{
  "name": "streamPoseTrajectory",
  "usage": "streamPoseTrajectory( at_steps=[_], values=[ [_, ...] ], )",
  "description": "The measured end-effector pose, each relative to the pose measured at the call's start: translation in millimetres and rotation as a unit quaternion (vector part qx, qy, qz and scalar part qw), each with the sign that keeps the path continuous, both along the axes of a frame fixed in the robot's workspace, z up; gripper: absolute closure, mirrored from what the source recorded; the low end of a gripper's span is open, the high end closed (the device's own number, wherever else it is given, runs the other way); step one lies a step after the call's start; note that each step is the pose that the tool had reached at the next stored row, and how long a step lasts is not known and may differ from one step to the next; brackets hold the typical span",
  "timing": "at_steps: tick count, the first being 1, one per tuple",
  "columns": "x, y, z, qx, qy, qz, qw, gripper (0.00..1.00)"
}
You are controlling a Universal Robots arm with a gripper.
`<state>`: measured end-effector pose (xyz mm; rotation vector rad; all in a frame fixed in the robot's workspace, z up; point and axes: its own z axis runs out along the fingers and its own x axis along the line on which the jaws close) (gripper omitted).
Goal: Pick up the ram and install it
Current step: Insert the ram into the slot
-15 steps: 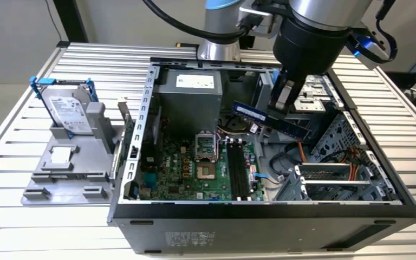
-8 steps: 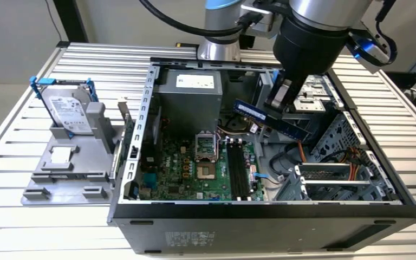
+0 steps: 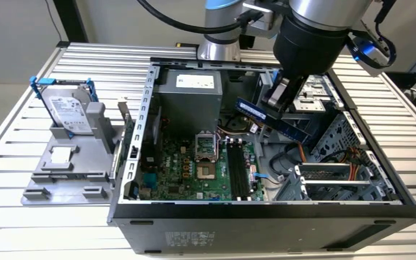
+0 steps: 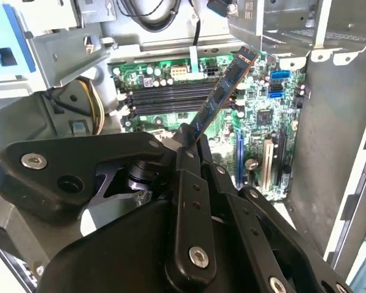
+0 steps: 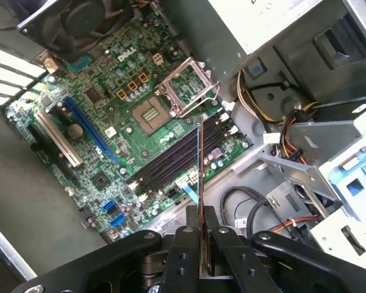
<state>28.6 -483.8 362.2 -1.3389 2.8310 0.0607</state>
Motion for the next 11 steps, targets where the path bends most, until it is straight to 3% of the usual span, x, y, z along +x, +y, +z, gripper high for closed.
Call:
streamPoseTrajectory(
  at_steps=[6, 11],
  values=[
    [0.0, 0.0, 0.0, 0.0000, 0.0000, -0.030, 0.99955, 1.00],
    [0.0, 0.0, 0.0, 0.0000, 0.0000, -0.055, 0.99848, 1.00]
  ],
)
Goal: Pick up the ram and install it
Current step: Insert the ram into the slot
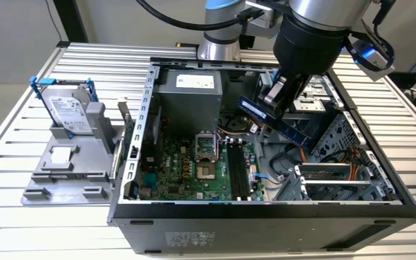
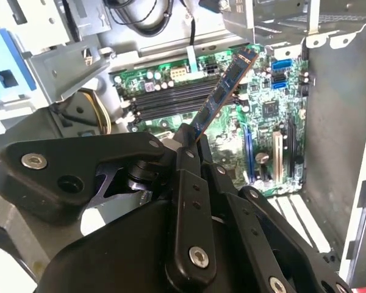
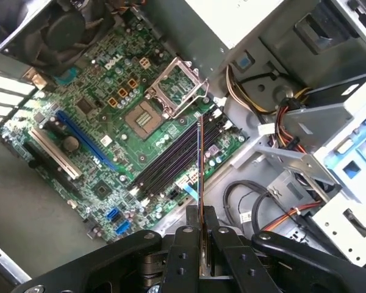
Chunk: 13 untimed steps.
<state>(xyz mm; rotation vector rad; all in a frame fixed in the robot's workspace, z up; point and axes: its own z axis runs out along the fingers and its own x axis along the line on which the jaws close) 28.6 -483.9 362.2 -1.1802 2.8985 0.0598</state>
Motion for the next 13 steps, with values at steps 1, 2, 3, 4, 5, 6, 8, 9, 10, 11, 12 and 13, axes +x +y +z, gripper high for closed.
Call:
streamPoseTrajectory(
  at_steps=[1, 2, 3, 4, 5, 6, 8, 9, 10, 11, 12, 13],
  values=[
    [0.0, 0.0, 0.0, 0.0000, 0.0000, -0.005, 0.99999, 1.00],
    [0.0, 0.0, 0.0, 0.0000, 0.0000, -0.010, 0.99995, 1.00],
    [0.0, 0.0, 0.0, 0.0000, 0.0000, -0.015, 0.99989, 1.00],
    [0.0, 0.0, 0.0, 0.0000, 0.0000, -0.020, 0.99981, 1.00],
    [0.0, 0.0, 0.0, 0.0000, 0.0000, -0.024, 0.99971, 1.00],
    [0.0, 0.0, 0.0, 0.0000, 0.0000, -0.029, 0.99957, 1.00],
    [0.0, 0.0, 0.0, 0.0000, 0.0000, -0.039, 0.99923, 1.00],
    [0.0, 0.0, 0.0, 0.0000, 0.0000, -0.044, 0.99902, 1.00],
    [0.0, 0.0, 0.0, 0.0000, 0.0000, -0.050, 0.99877, 1.00],
    [0.0, 0.0, 0.0, 0.0000, 0.0000, -0.055, 0.99850, 1.00],
    [0.0, 0.0, 0.0, 0.0000, 0.0000, -0.060, 0.99820, 1.00],
    [0.0, 0.0, 0.0, 0.0000, 0.0000, -0.065, 0.99788, 1.00]
  ],
)
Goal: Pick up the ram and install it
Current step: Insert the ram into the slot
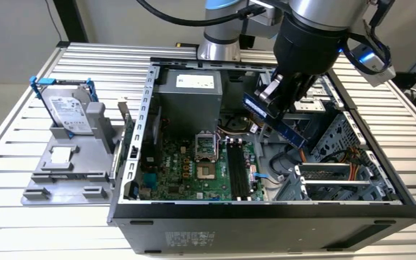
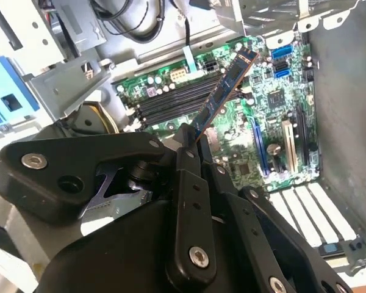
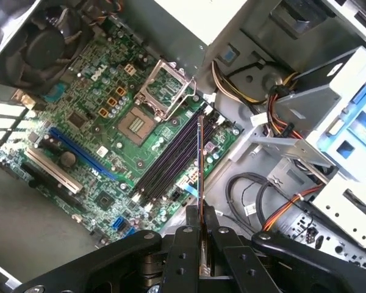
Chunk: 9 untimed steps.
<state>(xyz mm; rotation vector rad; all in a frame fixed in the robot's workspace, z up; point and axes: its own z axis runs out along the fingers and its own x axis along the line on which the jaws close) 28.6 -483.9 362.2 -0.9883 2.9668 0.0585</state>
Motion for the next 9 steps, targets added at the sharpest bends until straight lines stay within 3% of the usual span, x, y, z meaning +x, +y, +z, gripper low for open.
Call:
streamPoseTrajectory(
  at_steps=[9],
  values=[
    [0.0, 0.0, 0.1, -0.0001, 0.0000, -0.045, 0.99897, 1.00]
  ],
)
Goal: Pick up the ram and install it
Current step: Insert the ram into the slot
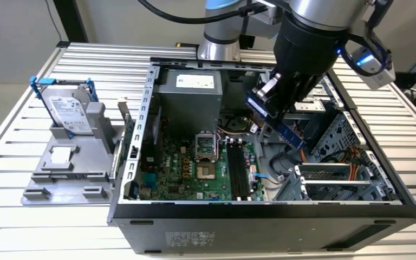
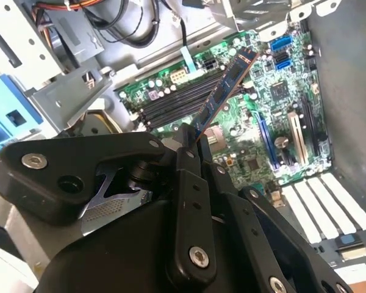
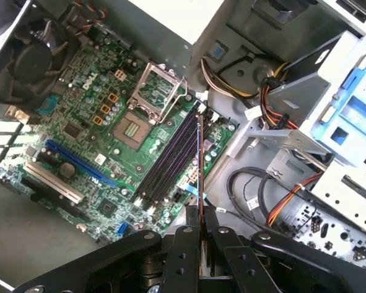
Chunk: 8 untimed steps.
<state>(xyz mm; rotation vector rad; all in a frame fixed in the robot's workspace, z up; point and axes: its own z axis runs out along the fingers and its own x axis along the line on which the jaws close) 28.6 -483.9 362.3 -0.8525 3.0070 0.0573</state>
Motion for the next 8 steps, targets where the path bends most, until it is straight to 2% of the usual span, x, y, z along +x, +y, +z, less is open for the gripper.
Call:
streamPoseTrajectory(
  at_steps=[4, 8],
  values=[
    [0.0, 0.0, 0.0, 0.0000, 0.0000, -0.021, 0.99977, 1.00],
    [0.0, 0.0, 0.0, 0.0001, 0.0000, -0.047, 0.99891, 1.00]
  ],
)
